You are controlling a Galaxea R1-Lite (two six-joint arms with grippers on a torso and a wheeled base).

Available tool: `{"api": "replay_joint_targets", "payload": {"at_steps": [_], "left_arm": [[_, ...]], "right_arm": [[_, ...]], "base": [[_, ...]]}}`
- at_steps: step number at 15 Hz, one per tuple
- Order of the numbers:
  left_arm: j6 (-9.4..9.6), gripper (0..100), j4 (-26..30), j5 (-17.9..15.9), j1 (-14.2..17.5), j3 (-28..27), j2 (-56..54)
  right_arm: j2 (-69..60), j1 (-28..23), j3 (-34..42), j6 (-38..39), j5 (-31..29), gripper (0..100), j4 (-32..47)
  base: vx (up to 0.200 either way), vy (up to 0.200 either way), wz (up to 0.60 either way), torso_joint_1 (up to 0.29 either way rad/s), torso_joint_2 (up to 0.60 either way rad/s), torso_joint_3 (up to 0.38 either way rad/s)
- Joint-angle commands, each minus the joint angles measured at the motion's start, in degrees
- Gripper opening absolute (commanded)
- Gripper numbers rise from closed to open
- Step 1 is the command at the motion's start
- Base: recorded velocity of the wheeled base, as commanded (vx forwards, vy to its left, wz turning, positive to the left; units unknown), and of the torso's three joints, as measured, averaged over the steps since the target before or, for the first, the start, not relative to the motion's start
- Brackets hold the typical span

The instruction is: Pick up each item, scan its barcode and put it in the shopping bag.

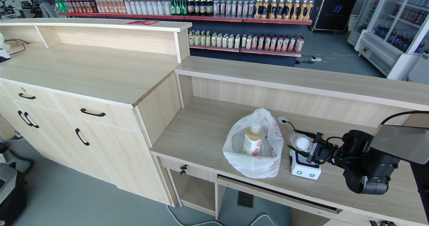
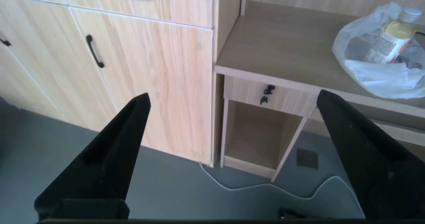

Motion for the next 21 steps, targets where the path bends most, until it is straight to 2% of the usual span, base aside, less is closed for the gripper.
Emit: {"api": "replay_joint_targets", "payload": {"at_steps": [1,4,7,8,10,11,12,17,19,21], "left_arm": [[-0.04,100,0.00,0.01,0.01,0.00,0.00],[-0.04,100,0.00,0.01,0.01,0.00,0.09],[-0.04,100,0.00,0.01,0.01,0.00,0.09],[-0.04,100,0.00,0.01,0.01,0.00,0.00],[-0.04,100,0.00,0.01,0.01,0.00,0.09],[-0.04,100,0.00,0.01,0.01,0.00,0.00],[-0.04,100,0.00,0.01,0.01,0.00,0.00],[-0.04,100,0.00,0.01,0.01,0.00,0.09],[-0.04,100,0.00,0.01,0.01,0.00,0.00],[-0.04,100,0.00,0.01,0.01,0.00,0.00]], "right_arm": [[0.39,-0.18,-0.26,0.01,0.01,0,0.03],[-0.14,-0.18,-1.05,0.36,-0.08,0,0.03],[-4.97,-0.09,-4.13,10.03,-1.31,0,0.03],[-7.17,-0.18,-4.39,15.48,-5.00,0,0.03],[-11.74,0.08,-3.51,25.23,-16.08,0,0.03],[-12.62,0.08,-3.25,27.17,-18.10,0,0.03],[-15.69,0.08,-0.53,31.74,-24.34,0,0.03],[-23.60,0.70,17.84,34.55,-45.70,0,1.26],[-24.66,1.14,18.46,34.99,-51.06,0,1.26],[-24.83,1.49,18.81,34.90,-53.52,0,1.08]], "base": [[0.000,0.000,0.00,0.000,0.00,0.000],[0.000,0.000,0.00,0.000,0.00,0.000],[0.000,0.000,0.00,0.000,0.00,0.000],[0.000,0.000,0.00,0.000,0.00,0.000],[0.000,0.000,0.00,0.000,0.00,0.000],[0.000,0.000,0.00,0.000,0.00,0.000],[0.000,0.000,0.00,0.000,0.00,0.000],[0.000,0.000,0.00,0.000,0.00,0.000],[0.000,0.000,0.00,0.000,0.00,0.000],[0.000,0.000,0.00,0.000,0.00,0.000]]}}
